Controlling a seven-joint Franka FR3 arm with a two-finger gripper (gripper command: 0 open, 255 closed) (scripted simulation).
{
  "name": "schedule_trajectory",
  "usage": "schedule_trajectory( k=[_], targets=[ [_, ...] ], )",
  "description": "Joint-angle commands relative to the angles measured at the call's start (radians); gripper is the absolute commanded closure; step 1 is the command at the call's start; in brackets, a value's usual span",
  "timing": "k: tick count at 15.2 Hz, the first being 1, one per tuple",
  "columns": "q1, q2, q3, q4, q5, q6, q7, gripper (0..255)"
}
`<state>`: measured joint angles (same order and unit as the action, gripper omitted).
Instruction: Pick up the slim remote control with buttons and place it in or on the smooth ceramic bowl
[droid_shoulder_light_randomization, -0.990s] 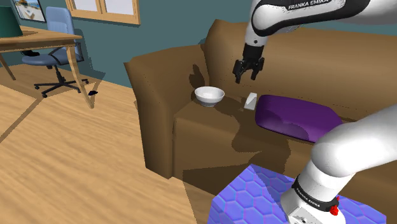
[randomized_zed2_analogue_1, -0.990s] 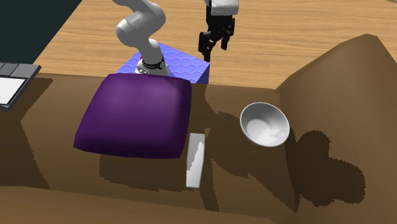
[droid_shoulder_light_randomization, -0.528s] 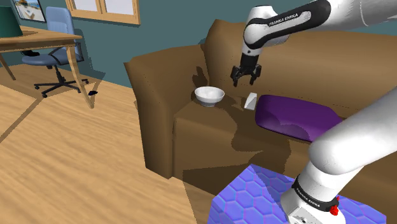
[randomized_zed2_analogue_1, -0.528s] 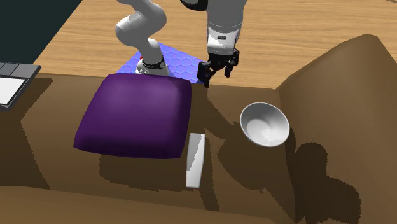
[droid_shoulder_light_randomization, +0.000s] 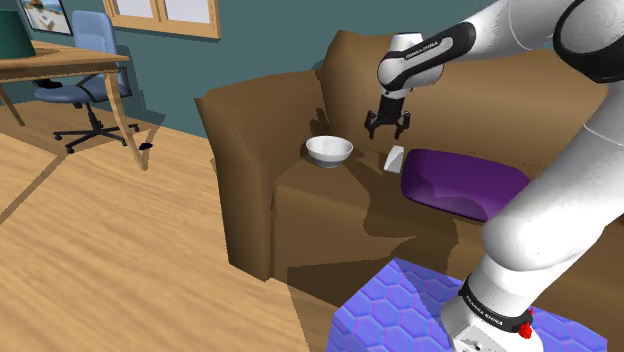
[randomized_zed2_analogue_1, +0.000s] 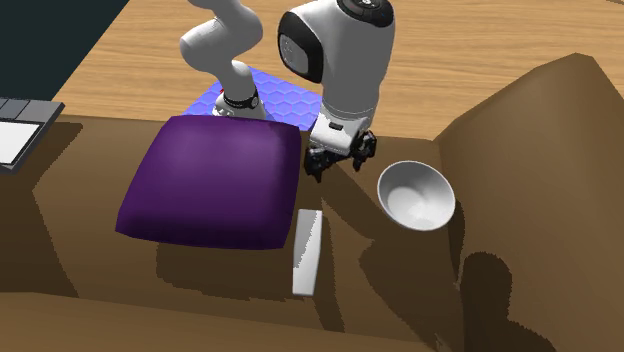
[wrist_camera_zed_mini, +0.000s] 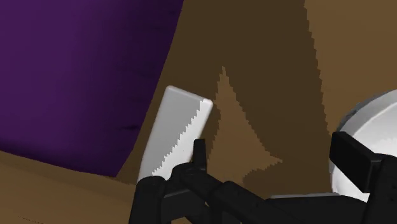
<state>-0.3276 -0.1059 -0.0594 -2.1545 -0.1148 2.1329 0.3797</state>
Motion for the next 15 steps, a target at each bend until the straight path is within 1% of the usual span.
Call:
schedule_trajectory(
  k=[1, 6, 12, 15],
  targets=[
    [-0.018, 0.051, -0.016, 0.022, -0.001, 0.031, 0.035, 0],
    [-0.062, 0.180, -0.060, 0.093, 0.011, 0.091, 0.105, 0],
    [-0.117, 0.328, -0.112, 0.184, 0.044, 0.149, 0.177, 0],
    [-0.124, 0.356, -0.116, 0.185, 0.051, 0.176, 0.181, 0]
  ],
)
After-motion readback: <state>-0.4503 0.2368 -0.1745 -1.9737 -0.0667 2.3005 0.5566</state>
